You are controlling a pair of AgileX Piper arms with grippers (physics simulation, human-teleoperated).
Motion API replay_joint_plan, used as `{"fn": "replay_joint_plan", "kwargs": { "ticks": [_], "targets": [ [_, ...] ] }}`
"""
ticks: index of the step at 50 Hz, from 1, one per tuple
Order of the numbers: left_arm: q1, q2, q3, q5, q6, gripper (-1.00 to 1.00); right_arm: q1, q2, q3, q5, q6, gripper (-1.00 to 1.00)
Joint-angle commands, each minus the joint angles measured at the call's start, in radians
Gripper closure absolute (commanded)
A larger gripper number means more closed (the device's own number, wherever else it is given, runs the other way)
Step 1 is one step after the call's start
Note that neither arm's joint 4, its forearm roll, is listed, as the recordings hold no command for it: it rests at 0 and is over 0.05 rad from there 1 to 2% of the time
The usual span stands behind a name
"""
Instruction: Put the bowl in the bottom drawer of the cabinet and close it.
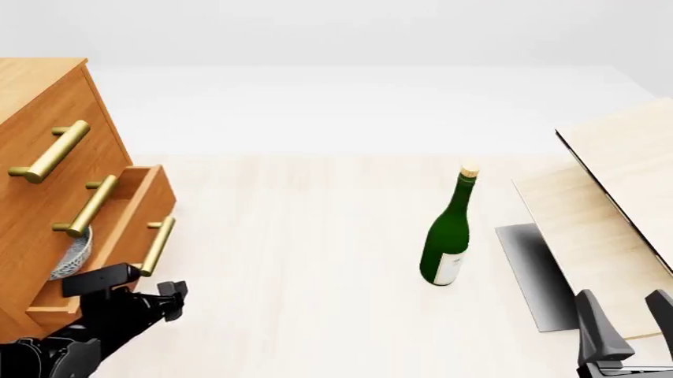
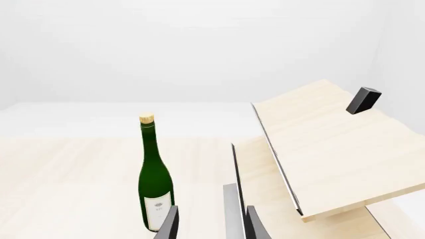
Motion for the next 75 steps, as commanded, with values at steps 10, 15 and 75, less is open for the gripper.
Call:
{"fn": "replay_joint_plan", "kwargs": {
  "ticks": [10,15,75],
  "targets": [
    [0.118,-0.014,0.017,-0.010,0.054,-1.00,0.000,0.000,0.000,0.000,0.000,-1.00],
    [0.143,-0.013,0.022,-0.018,0.068,-1.00,0.000,0.000,0.000,0.000,0.000,-1.00],
    [0.472,-0.063,0.071,-0.080,0.237,-1.00,0.000,0.000,0.000,0.000,0.000,-1.00]
  ]
}}
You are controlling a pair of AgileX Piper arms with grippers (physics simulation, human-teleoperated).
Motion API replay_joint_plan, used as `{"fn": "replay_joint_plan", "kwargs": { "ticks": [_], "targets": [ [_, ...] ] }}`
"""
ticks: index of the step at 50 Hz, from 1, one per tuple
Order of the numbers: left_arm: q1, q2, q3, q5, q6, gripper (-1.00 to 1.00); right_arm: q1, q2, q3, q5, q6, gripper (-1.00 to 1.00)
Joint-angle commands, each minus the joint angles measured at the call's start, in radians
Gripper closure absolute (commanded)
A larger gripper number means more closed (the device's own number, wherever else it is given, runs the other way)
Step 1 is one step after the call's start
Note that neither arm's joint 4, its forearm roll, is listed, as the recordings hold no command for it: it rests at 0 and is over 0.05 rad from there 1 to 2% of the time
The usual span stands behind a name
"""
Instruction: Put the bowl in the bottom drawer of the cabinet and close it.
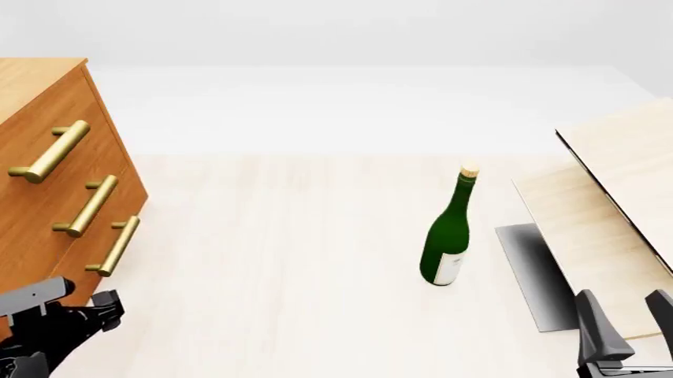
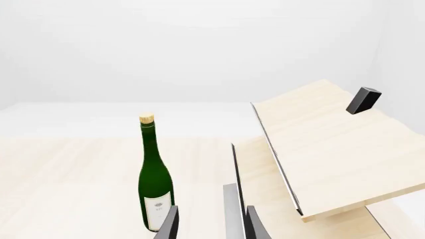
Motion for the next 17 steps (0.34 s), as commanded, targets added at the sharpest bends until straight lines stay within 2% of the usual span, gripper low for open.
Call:
{"fn": "replay_joint_plan", "kwargs": {
  "ticks": [1,7,8,12,17],
  "targets": [
    [0.100,-0.039,0.011,-0.009,0.075,-1.00,0.000,0.000,0.000,0.000,0.000,-1.00],
    [0.143,-0.069,0.028,-0.025,0.118,-1.00,0.000,0.000,0.000,0.000,0.000,-1.00],
    [0.156,-0.085,0.036,-0.030,0.142,-1.00,0.000,0.000,0.000,0.000,0.000,-1.00],
    [0.159,-0.097,0.045,-0.041,0.153,-1.00,0.000,0.000,0.000,0.000,0.000,-1.00],
    [0.174,-0.155,0.069,-0.057,0.205,-1.00,0.000,0.000,0.000,0.000,0.000,-1.00]
  ]
}}
